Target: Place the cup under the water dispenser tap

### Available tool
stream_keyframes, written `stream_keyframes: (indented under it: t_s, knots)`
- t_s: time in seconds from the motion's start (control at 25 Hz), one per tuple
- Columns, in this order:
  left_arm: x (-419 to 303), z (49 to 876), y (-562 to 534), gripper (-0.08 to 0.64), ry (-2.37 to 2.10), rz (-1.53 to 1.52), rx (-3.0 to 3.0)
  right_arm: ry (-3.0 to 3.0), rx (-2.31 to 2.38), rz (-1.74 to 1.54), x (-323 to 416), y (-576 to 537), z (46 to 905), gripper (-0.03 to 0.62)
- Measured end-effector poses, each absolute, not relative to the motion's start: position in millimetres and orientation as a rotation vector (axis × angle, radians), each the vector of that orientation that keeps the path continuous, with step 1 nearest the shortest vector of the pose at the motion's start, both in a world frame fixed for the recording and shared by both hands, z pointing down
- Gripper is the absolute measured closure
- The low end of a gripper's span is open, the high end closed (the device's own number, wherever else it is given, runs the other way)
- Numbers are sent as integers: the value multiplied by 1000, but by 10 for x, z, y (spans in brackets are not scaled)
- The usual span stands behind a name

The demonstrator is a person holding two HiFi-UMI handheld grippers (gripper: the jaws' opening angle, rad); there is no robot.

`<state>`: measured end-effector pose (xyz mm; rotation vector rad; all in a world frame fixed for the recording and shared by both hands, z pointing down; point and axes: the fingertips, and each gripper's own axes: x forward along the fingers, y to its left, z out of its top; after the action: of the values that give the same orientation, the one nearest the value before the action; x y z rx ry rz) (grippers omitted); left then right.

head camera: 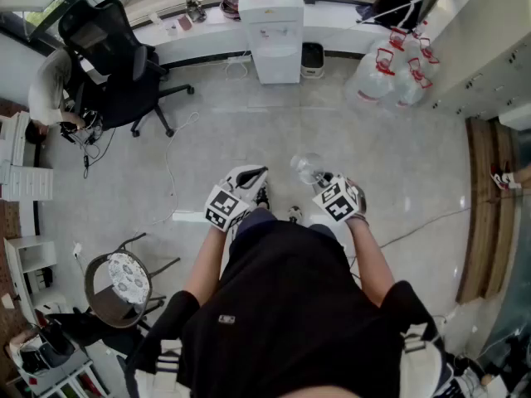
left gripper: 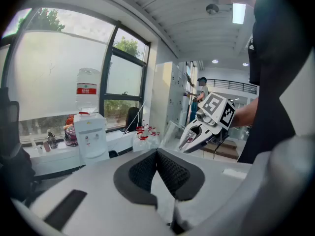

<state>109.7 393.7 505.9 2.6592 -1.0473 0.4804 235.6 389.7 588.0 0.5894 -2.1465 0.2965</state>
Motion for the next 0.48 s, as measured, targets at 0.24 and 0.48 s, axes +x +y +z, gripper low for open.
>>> stream_keyframes:
  t_s: [0.24,0.48]
  knots:
    - [1120,5064,3967,560,-1039,484,2666,-2148,593,300,2353,3931,5888,588]
    - [1106,5052,3953,560,-1045,475,2665,-2150,599,317,2341,3918,5869,588]
